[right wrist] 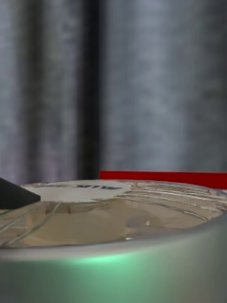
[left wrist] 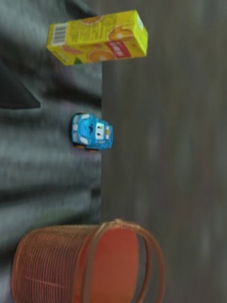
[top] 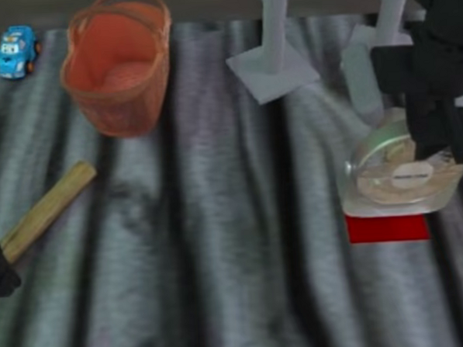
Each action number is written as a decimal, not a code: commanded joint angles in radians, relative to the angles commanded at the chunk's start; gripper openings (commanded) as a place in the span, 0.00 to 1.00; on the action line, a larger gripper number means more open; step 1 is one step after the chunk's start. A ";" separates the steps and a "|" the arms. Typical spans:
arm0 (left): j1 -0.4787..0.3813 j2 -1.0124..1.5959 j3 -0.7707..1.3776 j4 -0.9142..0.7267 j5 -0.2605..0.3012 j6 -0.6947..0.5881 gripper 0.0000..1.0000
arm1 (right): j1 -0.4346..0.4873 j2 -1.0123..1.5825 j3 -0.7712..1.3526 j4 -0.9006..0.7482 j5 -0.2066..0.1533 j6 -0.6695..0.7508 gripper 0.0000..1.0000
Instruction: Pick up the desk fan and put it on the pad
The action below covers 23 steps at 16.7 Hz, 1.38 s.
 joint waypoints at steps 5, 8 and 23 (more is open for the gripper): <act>0.000 0.000 0.000 0.000 0.000 0.000 1.00 | -0.006 0.002 -0.098 0.107 -0.001 -0.001 0.00; 0.000 0.000 0.000 0.000 0.000 0.000 1.00 | -0.007 0.007 -0.126 0.136 0.000 -0.004 0.00; 0.000 0.000 0.000 0.000 0.000 0.000 1.00 | -0.007 0.007 -0.126 0.136 0.000 -0.004 0.98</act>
